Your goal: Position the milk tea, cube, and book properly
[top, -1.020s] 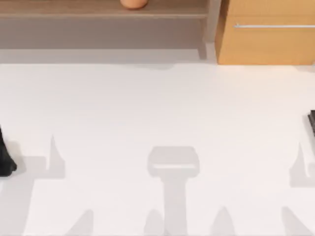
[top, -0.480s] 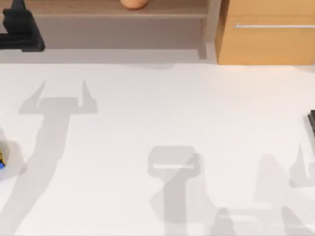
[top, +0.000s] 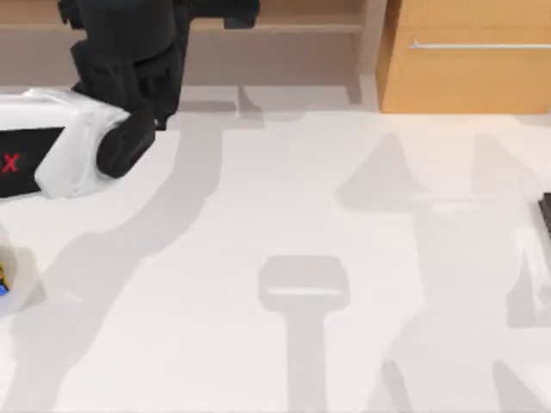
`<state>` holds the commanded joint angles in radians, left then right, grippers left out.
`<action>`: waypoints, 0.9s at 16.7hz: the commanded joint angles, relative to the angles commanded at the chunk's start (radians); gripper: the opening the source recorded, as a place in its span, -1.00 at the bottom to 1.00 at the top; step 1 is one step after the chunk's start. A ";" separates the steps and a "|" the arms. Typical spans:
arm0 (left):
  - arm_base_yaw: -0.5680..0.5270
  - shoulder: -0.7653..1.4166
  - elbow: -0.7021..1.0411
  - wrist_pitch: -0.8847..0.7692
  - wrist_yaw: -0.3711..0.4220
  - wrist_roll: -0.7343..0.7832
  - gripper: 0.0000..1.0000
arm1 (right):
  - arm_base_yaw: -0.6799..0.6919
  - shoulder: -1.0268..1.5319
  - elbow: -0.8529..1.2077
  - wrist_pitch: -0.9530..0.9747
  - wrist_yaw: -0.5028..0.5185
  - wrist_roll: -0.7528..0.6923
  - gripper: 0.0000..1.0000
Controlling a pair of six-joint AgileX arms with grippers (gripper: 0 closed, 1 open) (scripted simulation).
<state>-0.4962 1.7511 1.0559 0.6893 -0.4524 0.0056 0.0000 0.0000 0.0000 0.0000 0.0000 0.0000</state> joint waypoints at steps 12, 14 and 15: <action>-0.068 0.241 0.154 0.099 -0.065 0.000 1.00 | 0.000 0.000 0.000 0.000 0.000 0.000 1.00; -0.063 0.263 0.190 0.088 -0.058 0.000 1.00 | 0.000 0.000 0.000 0.000 0.000 0.000 1.00; -0.058 0.282 0.219 0.079 -0.053 -0.001 1.00 | 0.000 0.000 0.000 0.000 0.000 0.000 1.00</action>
<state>-0.5543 2.0332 1.2746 0.7679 -0.5049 0.0050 0.0000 0.0000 0.0000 0.0000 0.0000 0.0000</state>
